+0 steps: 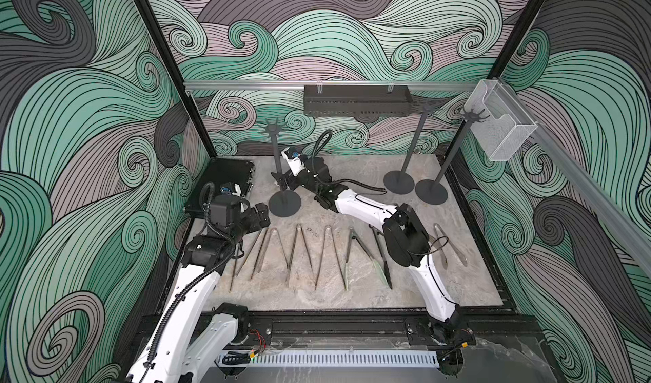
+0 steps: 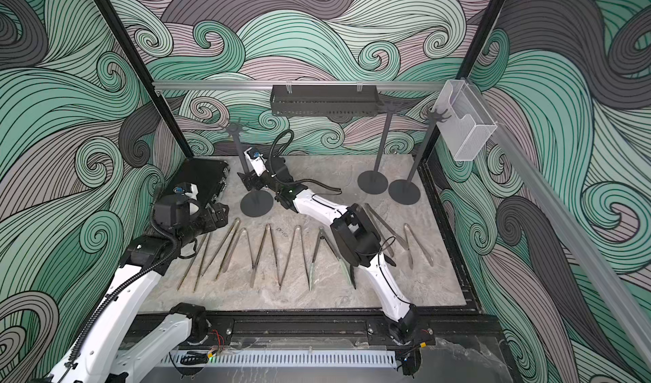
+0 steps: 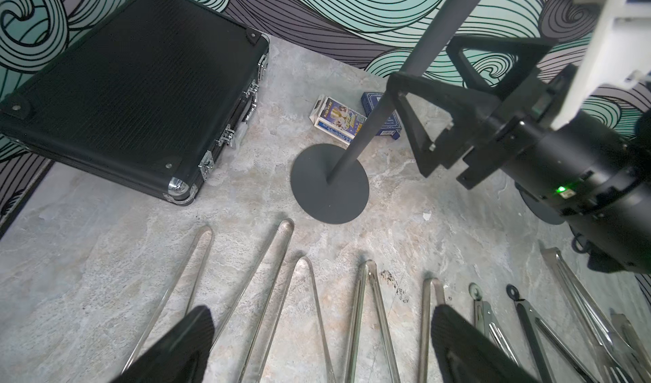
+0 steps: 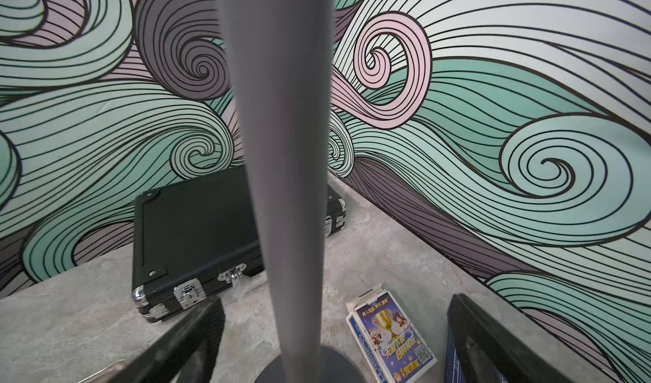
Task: Hang food tongs on kitchen utensil racks
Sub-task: Move the rack to the center of the board.
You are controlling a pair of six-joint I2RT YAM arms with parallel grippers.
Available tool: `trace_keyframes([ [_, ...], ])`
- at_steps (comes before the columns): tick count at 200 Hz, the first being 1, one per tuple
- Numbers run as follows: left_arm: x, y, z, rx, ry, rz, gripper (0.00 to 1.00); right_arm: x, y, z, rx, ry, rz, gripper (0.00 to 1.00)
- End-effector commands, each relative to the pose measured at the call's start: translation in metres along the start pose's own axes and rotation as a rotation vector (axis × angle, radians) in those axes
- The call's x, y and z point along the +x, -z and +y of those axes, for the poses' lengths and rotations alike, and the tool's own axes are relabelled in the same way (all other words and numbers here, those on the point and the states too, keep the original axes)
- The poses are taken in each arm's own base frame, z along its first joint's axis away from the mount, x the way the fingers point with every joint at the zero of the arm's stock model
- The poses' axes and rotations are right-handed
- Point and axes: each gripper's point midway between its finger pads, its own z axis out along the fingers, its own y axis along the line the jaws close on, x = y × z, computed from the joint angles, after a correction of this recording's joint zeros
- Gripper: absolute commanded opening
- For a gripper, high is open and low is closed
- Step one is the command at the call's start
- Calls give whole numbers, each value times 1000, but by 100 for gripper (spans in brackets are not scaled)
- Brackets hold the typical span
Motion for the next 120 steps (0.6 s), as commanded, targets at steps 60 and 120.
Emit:
trace_keyframes([
  [60, 20, 8, 26, -173, 24, 277, 88, -50, 99, 9, -20, -65, -100, 99],
  [120, 44, -10, 47, -304, 74, 475, 78, 3, 193, 26, -6, -172, 10, 98],
])
